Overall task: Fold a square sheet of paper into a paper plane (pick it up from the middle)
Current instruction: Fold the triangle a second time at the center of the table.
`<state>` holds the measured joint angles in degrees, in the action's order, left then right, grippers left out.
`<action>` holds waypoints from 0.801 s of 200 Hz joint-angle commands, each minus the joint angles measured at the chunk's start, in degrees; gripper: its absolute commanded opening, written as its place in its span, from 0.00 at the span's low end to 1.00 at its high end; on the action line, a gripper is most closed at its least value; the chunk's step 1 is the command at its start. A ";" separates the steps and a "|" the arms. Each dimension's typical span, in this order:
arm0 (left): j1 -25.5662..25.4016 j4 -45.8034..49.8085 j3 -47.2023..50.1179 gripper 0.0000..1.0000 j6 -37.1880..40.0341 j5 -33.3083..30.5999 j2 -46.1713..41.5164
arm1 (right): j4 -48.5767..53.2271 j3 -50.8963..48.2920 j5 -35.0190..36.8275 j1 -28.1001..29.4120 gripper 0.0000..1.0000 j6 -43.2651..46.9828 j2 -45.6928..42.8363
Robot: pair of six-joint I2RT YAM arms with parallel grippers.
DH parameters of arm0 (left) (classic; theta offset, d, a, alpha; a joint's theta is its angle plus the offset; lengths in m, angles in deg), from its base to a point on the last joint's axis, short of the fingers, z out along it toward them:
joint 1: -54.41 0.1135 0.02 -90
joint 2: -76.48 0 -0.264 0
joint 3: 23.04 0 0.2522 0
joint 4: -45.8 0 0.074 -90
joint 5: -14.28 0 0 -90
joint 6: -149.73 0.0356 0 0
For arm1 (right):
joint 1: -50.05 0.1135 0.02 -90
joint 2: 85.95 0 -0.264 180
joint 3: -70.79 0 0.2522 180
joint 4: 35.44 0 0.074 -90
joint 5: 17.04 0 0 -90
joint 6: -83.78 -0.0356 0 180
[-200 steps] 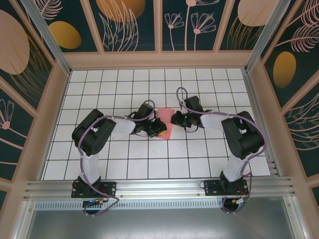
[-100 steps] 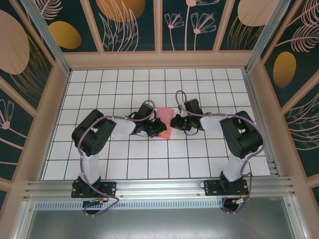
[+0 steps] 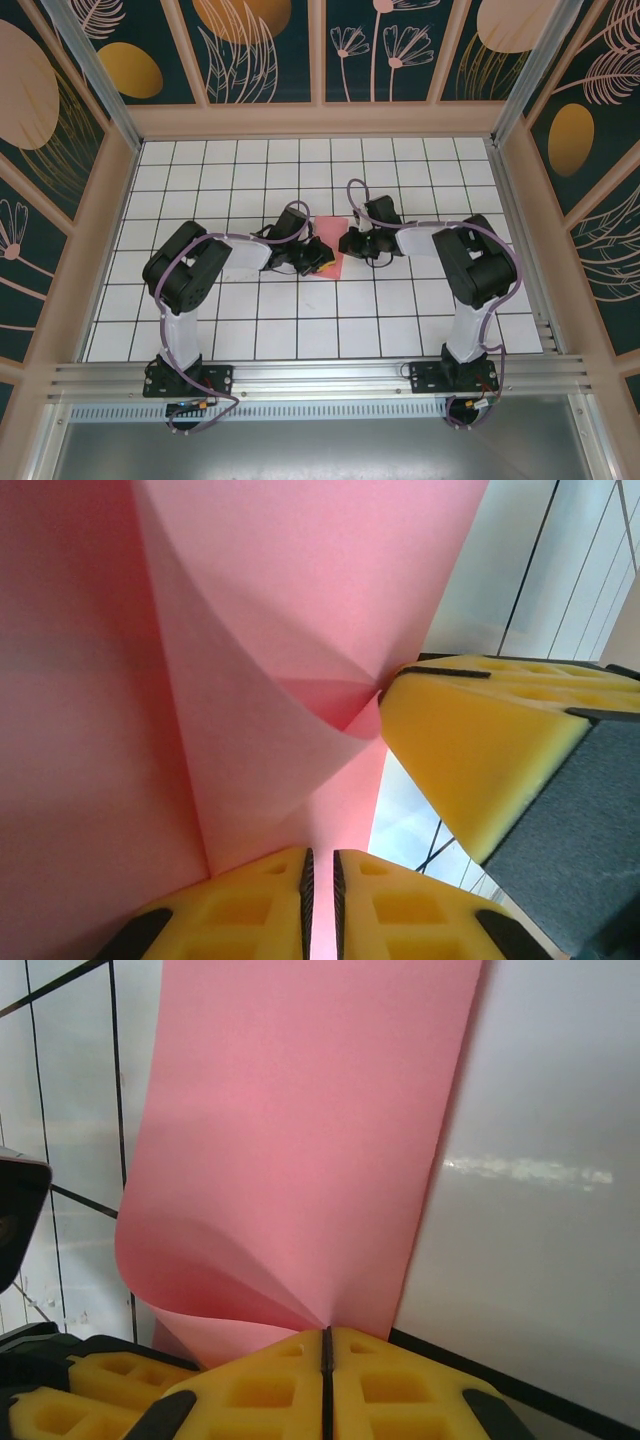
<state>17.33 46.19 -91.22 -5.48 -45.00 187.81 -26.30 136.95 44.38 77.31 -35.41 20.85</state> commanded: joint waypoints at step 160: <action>0.68 13.39 -6.73 0.15 4.95 -16.55 0.75 | 2.27 0.85 -0.43 0.52 0.10 2.41 0.48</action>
<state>17.46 56.27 -97.64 -0.91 -58.33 187.72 -25.75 137.32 44.34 77.40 -34.01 20.98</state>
